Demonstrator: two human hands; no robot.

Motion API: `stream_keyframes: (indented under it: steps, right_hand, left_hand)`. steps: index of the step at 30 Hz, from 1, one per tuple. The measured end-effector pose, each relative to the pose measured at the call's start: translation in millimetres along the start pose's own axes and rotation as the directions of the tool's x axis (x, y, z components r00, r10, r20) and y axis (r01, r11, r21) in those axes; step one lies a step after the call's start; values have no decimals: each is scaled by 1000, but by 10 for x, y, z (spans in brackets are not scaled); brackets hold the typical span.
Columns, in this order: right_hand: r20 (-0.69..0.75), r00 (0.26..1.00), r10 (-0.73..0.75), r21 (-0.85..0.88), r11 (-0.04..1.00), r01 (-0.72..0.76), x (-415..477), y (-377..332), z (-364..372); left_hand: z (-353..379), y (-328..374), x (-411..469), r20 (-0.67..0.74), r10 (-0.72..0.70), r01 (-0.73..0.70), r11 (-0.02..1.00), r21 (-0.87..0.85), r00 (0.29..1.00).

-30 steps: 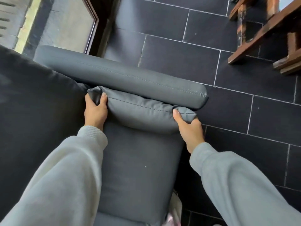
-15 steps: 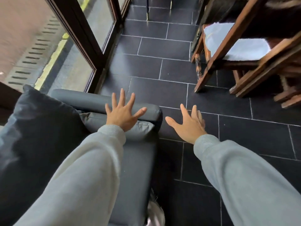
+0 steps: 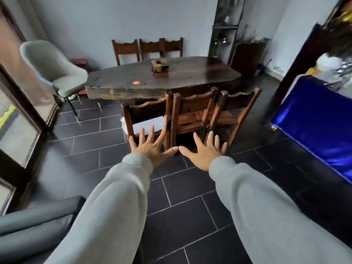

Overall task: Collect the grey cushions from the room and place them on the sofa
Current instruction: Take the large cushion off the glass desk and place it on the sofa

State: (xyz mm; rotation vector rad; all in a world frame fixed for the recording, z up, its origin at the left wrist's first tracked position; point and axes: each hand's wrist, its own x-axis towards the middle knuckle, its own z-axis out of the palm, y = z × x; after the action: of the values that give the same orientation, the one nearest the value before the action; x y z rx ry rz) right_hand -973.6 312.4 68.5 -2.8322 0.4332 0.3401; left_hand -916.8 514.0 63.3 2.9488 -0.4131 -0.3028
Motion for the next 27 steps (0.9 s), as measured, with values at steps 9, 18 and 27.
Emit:
stream_keyframes:
  steps: [9,18,27]
  right_hand:
    - [-134,876,464,129,884,-449,-752,2697,-1330]
    - [-171,590,789,253,614,-748,-1100,4453,-1920]
    - [-163,366,916,341,400,-851,-788,5360,-2396]
  left_hand:
    - [-393,3292,159,31,417,-417,909,-7,908]
    - [-263,5606,542,113,718,-725,687,36,686]
    - [-381,7028,1109,178,848,-865,500,49,500]
